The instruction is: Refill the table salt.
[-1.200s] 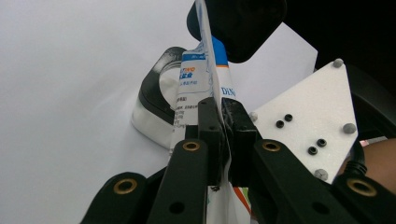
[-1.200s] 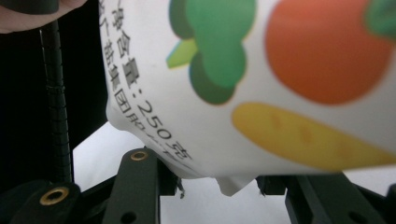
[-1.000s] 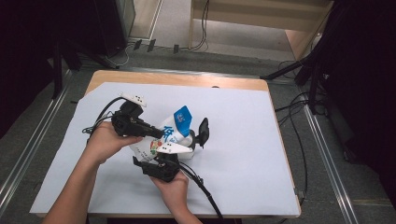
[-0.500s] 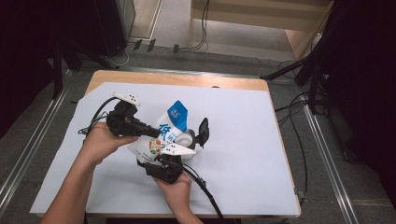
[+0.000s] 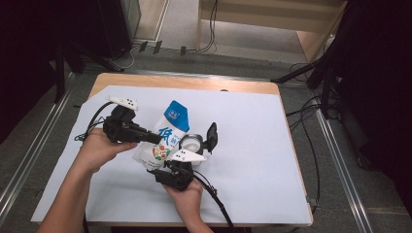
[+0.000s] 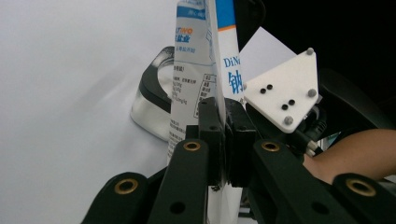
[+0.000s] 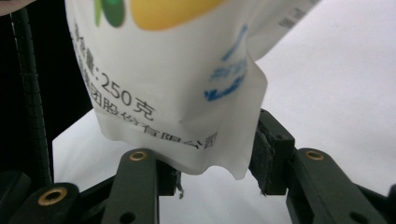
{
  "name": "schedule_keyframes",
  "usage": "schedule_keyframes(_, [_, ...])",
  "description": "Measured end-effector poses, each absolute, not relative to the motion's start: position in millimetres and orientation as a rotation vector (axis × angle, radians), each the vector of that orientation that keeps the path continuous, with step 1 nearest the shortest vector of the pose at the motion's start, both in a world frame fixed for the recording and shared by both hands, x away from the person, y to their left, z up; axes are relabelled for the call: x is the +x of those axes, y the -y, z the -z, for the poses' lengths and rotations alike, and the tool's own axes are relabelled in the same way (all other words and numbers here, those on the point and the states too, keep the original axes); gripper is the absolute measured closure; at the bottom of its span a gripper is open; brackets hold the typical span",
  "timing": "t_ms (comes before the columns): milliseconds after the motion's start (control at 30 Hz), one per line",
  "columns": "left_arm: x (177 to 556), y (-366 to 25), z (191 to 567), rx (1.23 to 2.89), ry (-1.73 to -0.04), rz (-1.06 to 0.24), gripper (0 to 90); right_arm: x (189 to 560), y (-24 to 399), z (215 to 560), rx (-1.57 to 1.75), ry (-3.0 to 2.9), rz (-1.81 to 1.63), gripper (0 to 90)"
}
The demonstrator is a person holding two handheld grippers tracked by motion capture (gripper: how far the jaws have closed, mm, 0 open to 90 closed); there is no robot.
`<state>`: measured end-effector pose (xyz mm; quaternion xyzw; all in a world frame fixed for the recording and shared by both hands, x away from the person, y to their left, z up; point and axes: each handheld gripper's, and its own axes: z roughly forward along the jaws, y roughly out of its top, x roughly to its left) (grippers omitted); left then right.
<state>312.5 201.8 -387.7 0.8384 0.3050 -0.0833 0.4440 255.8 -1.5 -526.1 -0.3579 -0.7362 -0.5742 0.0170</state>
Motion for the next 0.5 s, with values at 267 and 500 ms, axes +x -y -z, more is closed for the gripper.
schedule_keyframes(267, [304, -214, 387, 2.092, -0.741, 0.206, 88.0, 258, 7, 527, -1.138, 2.302, 1.771, 60.0])
schedule_keyframes(500, [302, -230, 388, 2.063, -0.745, 0.205, 88.9, 260, 11, 525, -1.142, 2.283, 1.785, 60.9])
